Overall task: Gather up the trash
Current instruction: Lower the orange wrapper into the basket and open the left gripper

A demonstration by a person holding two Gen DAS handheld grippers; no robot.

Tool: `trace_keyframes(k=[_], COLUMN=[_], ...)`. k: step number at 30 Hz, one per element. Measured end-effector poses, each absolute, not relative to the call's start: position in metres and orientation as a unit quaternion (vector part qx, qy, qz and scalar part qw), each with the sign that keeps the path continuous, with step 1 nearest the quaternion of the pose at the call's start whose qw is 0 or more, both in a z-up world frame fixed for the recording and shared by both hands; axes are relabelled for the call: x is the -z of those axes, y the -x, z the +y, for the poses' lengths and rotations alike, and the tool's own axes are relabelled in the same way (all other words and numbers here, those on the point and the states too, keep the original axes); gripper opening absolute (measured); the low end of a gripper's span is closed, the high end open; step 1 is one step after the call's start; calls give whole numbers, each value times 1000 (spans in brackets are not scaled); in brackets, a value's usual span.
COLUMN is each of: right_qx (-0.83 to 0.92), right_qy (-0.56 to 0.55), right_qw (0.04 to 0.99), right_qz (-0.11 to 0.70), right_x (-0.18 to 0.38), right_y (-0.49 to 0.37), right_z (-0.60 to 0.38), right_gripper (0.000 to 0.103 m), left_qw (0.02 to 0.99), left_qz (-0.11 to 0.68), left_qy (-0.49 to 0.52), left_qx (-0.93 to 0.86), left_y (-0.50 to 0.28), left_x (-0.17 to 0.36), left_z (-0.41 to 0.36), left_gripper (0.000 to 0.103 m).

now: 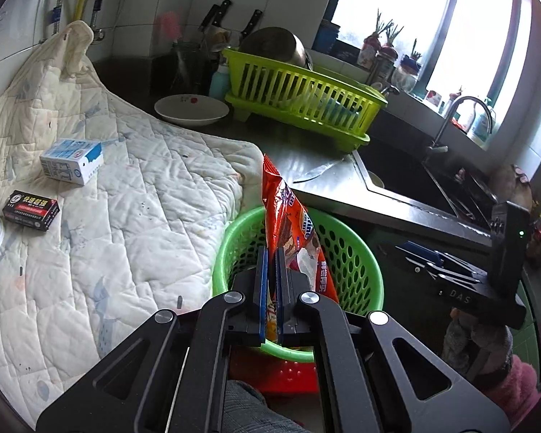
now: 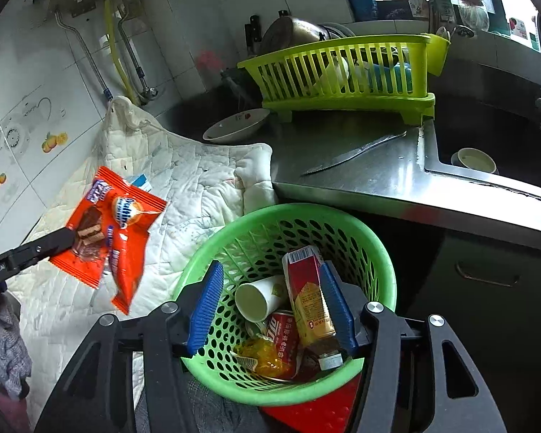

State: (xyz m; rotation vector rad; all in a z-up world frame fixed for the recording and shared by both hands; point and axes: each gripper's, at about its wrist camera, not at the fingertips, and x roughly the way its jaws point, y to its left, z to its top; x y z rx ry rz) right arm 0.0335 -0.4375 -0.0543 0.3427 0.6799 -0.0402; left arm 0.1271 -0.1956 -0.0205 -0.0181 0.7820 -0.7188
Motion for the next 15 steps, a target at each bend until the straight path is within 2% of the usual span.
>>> trace_keyframes(k=[15], right_qx=[18], right_qy=[-195], right_qw=[924], right_qz=[327], right_x=[59], right_y=[-16], right_z=[-448], right_gripper=[57], left_qw=[848], left_qz=[402], left_qy=[-24], left_qx=[346], left_y=[-141], left_x=[50], left_z=[-237], left_gripper=[5])
